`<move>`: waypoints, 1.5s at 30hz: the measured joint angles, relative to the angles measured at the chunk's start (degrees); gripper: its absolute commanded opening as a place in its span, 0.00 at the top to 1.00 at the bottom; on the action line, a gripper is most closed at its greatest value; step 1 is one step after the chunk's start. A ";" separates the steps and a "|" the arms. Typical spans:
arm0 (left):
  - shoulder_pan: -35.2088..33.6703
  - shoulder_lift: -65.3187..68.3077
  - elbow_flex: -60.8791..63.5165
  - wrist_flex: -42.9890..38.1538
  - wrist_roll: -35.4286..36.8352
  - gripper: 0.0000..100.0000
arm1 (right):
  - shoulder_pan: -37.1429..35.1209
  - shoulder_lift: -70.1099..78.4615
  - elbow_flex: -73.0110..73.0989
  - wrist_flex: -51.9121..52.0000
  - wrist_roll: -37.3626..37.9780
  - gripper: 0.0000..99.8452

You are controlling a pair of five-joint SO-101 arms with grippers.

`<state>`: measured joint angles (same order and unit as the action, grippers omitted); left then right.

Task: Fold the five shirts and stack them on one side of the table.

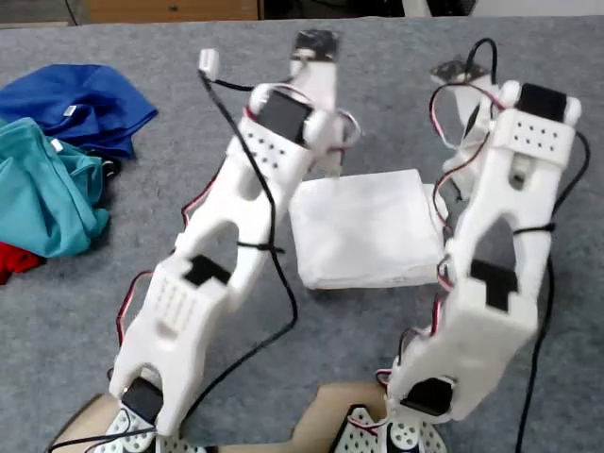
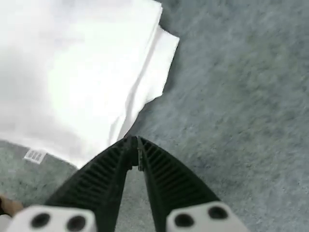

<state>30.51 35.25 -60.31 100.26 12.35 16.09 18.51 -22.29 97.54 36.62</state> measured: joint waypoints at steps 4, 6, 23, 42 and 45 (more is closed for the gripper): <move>2.81 -10.37 21.36 -3.60 -0.09 0.98 | -0.09 -8.88 16.70 -7.65 0.35 1.00; 2.99 -13.36 31.65 -8.62 0.00 0.98 | -0.62 -11.78 24.79 -11.87 0.35 1.00; 8.35 -17.41 70.42 -33.41 -0.09 0.98 | 1.76 -14.33 52.92 -33.41 0.35 1.00; -2.99 -28.40 61.98 -32.09 0.00 0.98 | 4.40 -24.97 40.97 -20.31 0.35 1.00; -6.07 -27.96 61.19 -33.05 0.00 0.98 | 5.80 -27.16 42.73 -20.22 0.35 1.00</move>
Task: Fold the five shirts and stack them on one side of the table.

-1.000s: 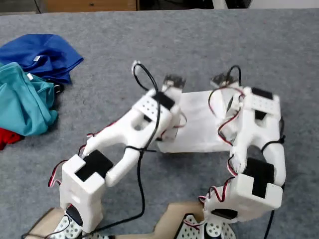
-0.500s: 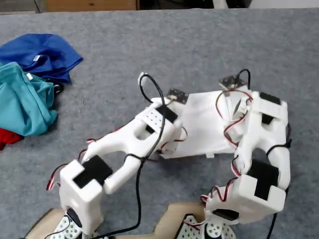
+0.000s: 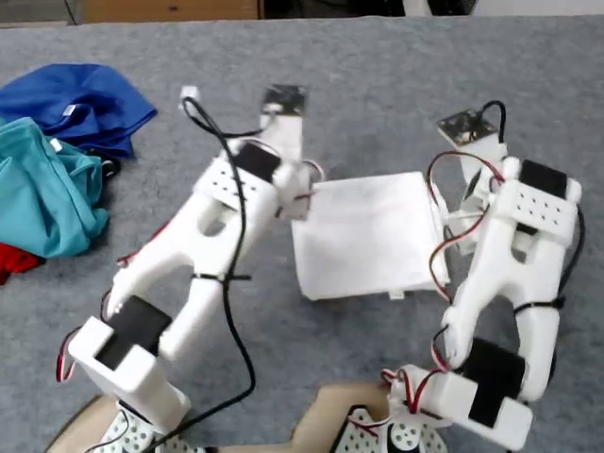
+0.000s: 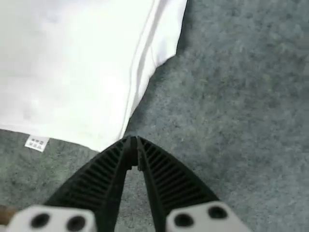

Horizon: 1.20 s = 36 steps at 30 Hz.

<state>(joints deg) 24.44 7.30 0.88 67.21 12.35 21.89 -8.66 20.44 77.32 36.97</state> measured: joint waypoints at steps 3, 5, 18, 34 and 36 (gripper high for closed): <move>-2.37 0.18 -0.44 1.41 0.00 0.94 | 3.52 -3.25 2.20 0.53 0.00 1.00; -3.87 0.18 -1.14 3.87 0.00 0.89 | 6.77 -6.77 3.87 1.05 0.00 1.00; -16.18 0.09 -5.54 20.22 -6.77 0.94 | 12.66 -30.33 18.55 8.26 -0.26 0.90; -38.51 -36.48 34.11 11.69 -23.21 0.88 | -9.14 -26.55 24.97 1.58 -46.77 0.78; -41.14 -40.79 40.97 9.41 -23.47 0.87 | -9.93 -23.38 24.97 -0.70 -50.81 0.78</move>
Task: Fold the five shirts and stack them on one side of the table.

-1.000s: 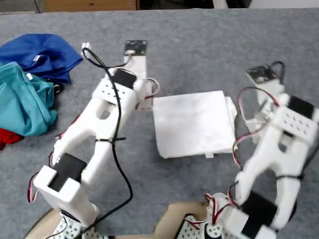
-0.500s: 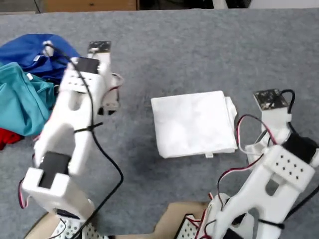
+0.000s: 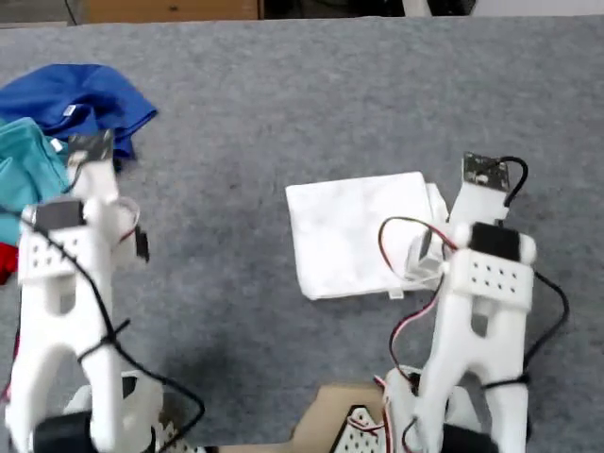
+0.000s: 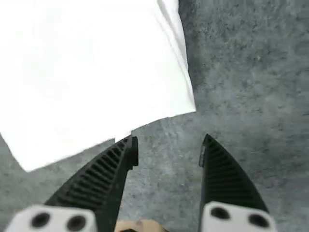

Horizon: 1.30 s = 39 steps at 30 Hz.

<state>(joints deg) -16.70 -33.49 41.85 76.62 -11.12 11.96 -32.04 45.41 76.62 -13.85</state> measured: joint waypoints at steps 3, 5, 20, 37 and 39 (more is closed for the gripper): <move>-3.25 -5.45 8.88 -2.11 -0.09 0.87 | -0.88 5.27 0.00 -2.73 -3.16 0.78; -4.84 -8.35 13.01 -2.73 -0.09 0.87 | -0.70 9.05 0.00 -4.40 -4.84 0.78; -8.18 -17.67 18.64 -2.81 -0.18 0.87 | -0.79 26.20 0.00 -16.62 -7.03 0.89; -8.18 -17.67 18.64 -2.81 -0.18 0.87 | -0.26 26.64 -0.70 -17.41 -5.89 1.00; -8.18 -17.67 18.90 -2.81 -0.18 0.87 | 0.79 26.73 -1.76 -17.41 -5.63 1.00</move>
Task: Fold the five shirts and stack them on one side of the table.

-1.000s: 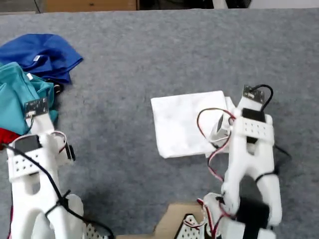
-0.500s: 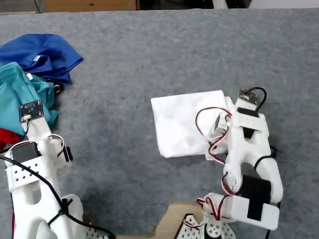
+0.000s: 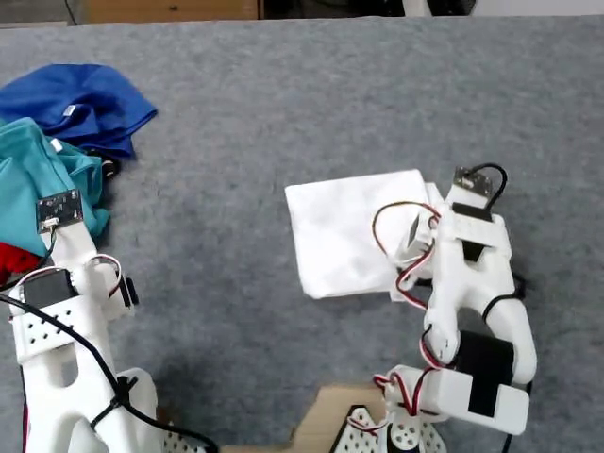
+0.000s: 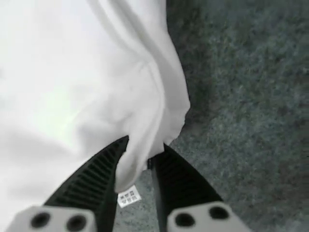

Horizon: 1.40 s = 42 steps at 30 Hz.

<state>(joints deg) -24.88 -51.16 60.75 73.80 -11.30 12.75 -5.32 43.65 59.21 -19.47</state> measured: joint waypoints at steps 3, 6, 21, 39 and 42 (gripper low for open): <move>0.00 -0.09 0.53 -0.09 0.00 0.87 | 3.78 0.00 -3.43 1.85 2.29 1.00; 0.00 -0.18 0.53 -0.09 0.00 0.87 | 8.53 0.00 -8.35 8.18 5.89 1.00; 0.00 -0.18 0.53 -1.67 0.00 0.87 | 47.65 0.00 -19.87 26.20 33.23 1.00; 0.00 -0.18 0.53 -1.67 0.00 0.87 | 76.75 0.18 -21.27 15.38 52.92 1.00; 0.00 -0.18 0.53 -1.67 0.00 0.87 | 77.19 0.18 -21.27 14.77 52.92 1.00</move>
<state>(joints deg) -24.88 -51.34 61.27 72.13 -11.30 89.93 -5.14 22.37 73.98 33.45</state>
